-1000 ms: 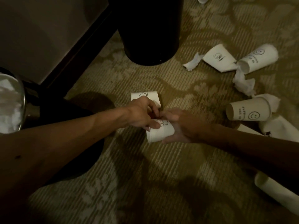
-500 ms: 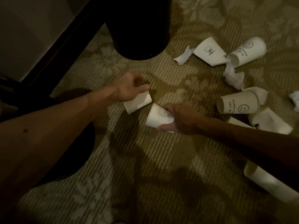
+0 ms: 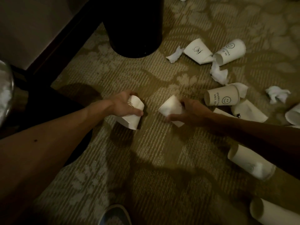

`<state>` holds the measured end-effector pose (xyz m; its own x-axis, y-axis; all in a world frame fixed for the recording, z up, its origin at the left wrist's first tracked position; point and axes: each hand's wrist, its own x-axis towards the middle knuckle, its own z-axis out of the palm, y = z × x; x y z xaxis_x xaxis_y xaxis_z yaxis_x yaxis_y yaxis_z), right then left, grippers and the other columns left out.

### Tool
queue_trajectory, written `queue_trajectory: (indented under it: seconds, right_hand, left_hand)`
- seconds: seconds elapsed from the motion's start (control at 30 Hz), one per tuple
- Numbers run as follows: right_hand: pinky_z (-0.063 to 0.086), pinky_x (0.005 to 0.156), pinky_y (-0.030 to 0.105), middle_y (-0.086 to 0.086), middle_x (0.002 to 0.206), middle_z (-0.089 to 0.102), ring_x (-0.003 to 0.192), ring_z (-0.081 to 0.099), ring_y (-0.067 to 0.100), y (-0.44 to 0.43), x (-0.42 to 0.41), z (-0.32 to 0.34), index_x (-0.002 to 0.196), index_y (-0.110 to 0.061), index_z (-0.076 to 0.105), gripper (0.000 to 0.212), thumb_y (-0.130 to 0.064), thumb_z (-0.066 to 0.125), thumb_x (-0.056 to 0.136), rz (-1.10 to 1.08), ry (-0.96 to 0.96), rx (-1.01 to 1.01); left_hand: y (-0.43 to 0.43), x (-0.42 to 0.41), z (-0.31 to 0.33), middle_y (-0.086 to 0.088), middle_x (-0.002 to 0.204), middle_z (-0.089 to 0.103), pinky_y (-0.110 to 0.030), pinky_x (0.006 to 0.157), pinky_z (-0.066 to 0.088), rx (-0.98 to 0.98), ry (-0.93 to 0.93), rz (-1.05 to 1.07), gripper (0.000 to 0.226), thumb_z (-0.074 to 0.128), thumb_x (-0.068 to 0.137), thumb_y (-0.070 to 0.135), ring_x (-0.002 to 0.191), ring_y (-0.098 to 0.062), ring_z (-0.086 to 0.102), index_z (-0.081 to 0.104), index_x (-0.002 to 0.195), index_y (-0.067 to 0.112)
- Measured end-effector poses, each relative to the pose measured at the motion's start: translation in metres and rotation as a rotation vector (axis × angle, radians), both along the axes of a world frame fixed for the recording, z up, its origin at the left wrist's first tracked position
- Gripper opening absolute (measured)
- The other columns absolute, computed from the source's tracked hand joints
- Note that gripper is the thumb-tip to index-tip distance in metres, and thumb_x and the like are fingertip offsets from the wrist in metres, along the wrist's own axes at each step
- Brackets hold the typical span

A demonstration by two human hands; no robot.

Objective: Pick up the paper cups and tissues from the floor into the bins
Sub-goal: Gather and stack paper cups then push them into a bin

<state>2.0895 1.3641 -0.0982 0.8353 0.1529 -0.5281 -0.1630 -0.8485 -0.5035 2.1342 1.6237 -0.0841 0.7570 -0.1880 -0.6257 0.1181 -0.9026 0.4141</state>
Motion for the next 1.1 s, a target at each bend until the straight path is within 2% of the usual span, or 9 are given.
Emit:
queue_trajectory:
  seconds: [0.17, 0.33, 0.4, 0.5, 0.57, 0.73, 0.9, 1.03, 1.1]
  right_hand:
    - [0.051, 0.062, 0.024, -0.001, 0.095, 0.069, 0.083, 0.065, 0.011, -0.025, -0.001, 0.044, 0.107, -0.016, 0.064, 0.076, -0.07, 0.072, 0.055, -0.08, 0.084, 0.111]
    - [0.06, 0.075, 0.031, -0.004, 0.098, 0.069, 0.089, 0.067, 0.013, -0.054, -0.028, 0.085, 0.108, -0.024, 0.06, 0.087, -0.075, 0.066, 0.038, -0.139, 0.134, 0.167]
    - [0.06, 0.079, 0.032, -0.002, 0.103, 0.069, 0.093, 0.067, 0.015, -0.07, -0.043, 0.095, 0.114, -0.021, 0.062, 0.086, -0.071, 0.067, 0.045, -0.203, 0.136, 0.192]
    - [0.059, 0.076, 0.031, 0.0, 0.105, 0.066, 0.095, 0.065, 0.017, -0.105, -0.069, 0.096, 0.116, -0.02, 0.06, 0.06, -0.056, 0.072, 0.07, -0.358, 0.136, 0.239]
    - [0.059, 0.082, 0.035, 0.0, 0.105, 0.066, 0.096, 0.065, 0.018, -0.129, -0.094, 0.093, 0.111, -0.023, 0.059, 0.055, -0.054, 0.073, 0.068, -0.44, 0.154, 0.287]
    - [0.058, 0.085, 0.038, -0.005, 0.104, 0.065, 0.096, 0.067, 0.016, -0.174, -0.16, 0.092, 0.107, -0.026, 0.063, 0.063, -0.06, 0.069, 0.054, -0.586, 0.135, 0.433]
    - [0.053, 0.061, 0.016, -0.011, 0.096, 0.071, 0.081, 0.07, 0.002, -0.206, -0.224, 0.084, 0.095, -0.037, 0.061, 0.06, -0.069, 0.068, 0.045, -0.726, 0.163, 0.524]
    - [0.054, 0.088, 0.035, -0.005, 0.108, 0.07, 0.097, 0.068, 0.014, -0.215, -0.266, 0.068, 0.112, -0.03, 0.064, 0.079, -0.07, 0.068, 0.044, -0.849, 0.255, 0.492]
    - [0.054, 0.092, 0.035, -0.007, 0.108, 0.071, 0.099, 0.068, 0.011, -0.213, -0.284, 0.065, 0.118, -0.027, 0.062, 0.083, -0.07, 0.068, 0.047, -0.909, 0.294, 0.495]
  left_hand:
    - [-0.015, -0.02, 0.043, 0.012, 0.111, 0.054, -0.024, 0.066, 0.046, -0.282, -0.016, 0.151, 0.066, 0.081, 0.075, 0.043, 0.094, -0.005, 0.053, 0.046, 0.131, 0.036]
    - [-0.052, -0.047, 0.076, 0.01, 0.111, 0.06, -0.027, 0.069, 0.053, -0.402, 0.006, 0.175, 0.074, 0.087, 0.066, 0.043, 0.098, -0.01, 0.061, 0.049, 0.129, 0.034]
    - [-0.076, -0.059, 0.082, 0.005, 0.113, 0.063, -0.032, 0.075, 0.055, -0.416, 0.048, 0.179, 0.081, 0.09, 0.057, 0.045, 0.1, -0.015, 0.062, 0.053, 0.127, 0.029]
    - [-0.114, -0.078, 0.09, 0.005, 0.106, 0.07, -0.032, 0.076, 0.057, -0.453, 0.127, 0.156, 0.091, 0.093, 0.033, 0.058, 0.097, -0.015, 0.067, 0.061, 0.114, 0.03]
    - [-0.14, -0.09, 0.094, 0.007, 0.102, 0.073, -0.03, 0.076, 0.057, -0.46, 0.179, 0.102, 0.079, 0.091, 0.037, 0.058, 0.094, -0.012, 0.069, 0.064, 0.106, 0.031]
    - [-0.199, -0.116, 0.104, 0.013, 0.081, 0.075, -0.015, 0.053, 0.052, -0.487, 0.311, -0.056, 0.026, 0.088, 0.068, 0.035, 0.073, -0.002, 0.071, 0.072, 0.089, 0.032]
    - [-0.241, -0.145, 0.093, 0.016, 0.086, 0.075, -0.015, 0.056, 0.053, -0.44, 0.423, -0.138, 0.05, 0.087, 0.061, 0.048, 0.075, 0.002, 0.069, 0.068, 0.104, 0.028]
    - [-0.273, -0.166, 0.071, 0.017, 0.091, 0.073, -0.017, 0.058, 0.054, -0.377, 0.533, -0.181, 0.066, 0.089, 0.058, 0.05, 0.08, -0.002, 0.069, 0.058, 0.113, 0.03]
    - [-0.288, -0.176, 0.058, 0.013, 0.098, 0.068, -0.02, 0.057, 0.052, -0.324, 0.61, -0.17, 0.075, 0.089, 0.057, 0.051, 0.086, -0.007, 0.066, 0.048, 0.117, 0.031]
